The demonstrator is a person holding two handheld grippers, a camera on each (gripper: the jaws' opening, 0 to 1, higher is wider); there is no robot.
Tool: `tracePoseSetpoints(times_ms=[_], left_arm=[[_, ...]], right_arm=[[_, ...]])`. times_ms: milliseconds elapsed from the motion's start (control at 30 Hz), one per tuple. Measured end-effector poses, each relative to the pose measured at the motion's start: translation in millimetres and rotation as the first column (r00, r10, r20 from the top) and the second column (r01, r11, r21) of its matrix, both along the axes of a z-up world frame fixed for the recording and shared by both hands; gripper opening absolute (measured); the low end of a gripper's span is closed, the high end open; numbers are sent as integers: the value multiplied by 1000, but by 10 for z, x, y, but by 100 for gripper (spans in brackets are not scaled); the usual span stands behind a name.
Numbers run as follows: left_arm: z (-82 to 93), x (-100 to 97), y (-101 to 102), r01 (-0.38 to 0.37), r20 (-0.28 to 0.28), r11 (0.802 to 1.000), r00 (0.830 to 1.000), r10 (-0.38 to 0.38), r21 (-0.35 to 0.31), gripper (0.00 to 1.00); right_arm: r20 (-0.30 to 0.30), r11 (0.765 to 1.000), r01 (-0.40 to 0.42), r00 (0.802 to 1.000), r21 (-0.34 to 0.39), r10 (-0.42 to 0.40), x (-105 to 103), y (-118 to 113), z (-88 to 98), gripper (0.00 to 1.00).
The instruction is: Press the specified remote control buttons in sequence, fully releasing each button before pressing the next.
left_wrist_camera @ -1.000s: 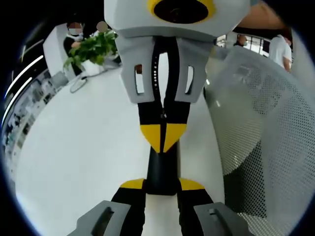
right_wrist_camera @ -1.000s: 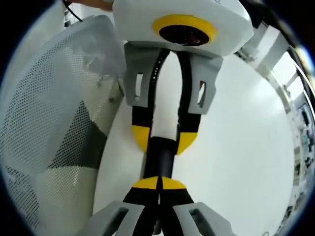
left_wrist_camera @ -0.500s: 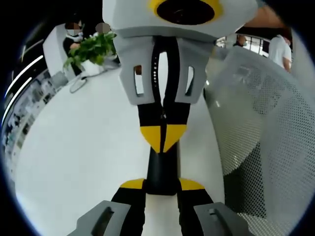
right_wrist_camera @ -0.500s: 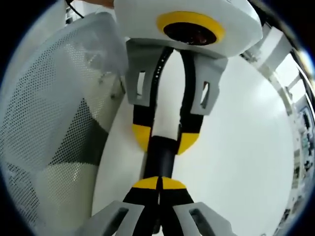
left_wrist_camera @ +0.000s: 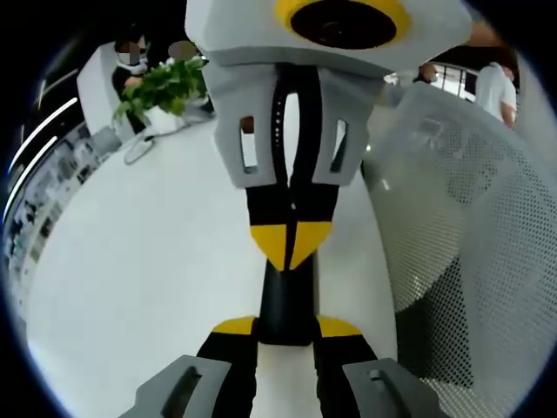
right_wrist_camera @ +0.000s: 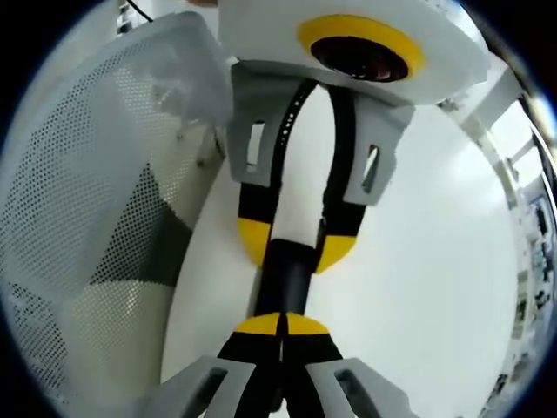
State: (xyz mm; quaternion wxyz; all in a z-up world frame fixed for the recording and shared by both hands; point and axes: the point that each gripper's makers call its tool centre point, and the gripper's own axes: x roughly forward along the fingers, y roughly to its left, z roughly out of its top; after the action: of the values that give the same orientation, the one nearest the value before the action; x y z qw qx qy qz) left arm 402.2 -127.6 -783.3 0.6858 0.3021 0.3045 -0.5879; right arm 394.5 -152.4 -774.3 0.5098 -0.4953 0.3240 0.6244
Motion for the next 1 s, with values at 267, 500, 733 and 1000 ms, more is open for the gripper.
tracePoseSetpoints(times_ms=[267, 500, 733, 1000], left_arm=[[-12, 13, 5, 2, 2, 1000, 1000, -2, 1, 23], [38, -33, -16, 2, 3, 1000, 1000, -2, 3, 23], [19, -14, -6, -1, 3, 1000, 1000, 1, 0, 23], [34, -38, -14, -1, 2, 1000, 1000, 1, 2, 23]], right_arm=[[-2, 1000, 12, 1000, 22, -12, 7, -3, 15, 0], [-9, 996, 47, 999, 74, -47, 4, 4, 32, 0], [-9, 988, 95, 995, 124, -95, 60, -12, 126, 0], [-14, 985, 103, 995, 135, -102, 53, -3, 175, 0]])
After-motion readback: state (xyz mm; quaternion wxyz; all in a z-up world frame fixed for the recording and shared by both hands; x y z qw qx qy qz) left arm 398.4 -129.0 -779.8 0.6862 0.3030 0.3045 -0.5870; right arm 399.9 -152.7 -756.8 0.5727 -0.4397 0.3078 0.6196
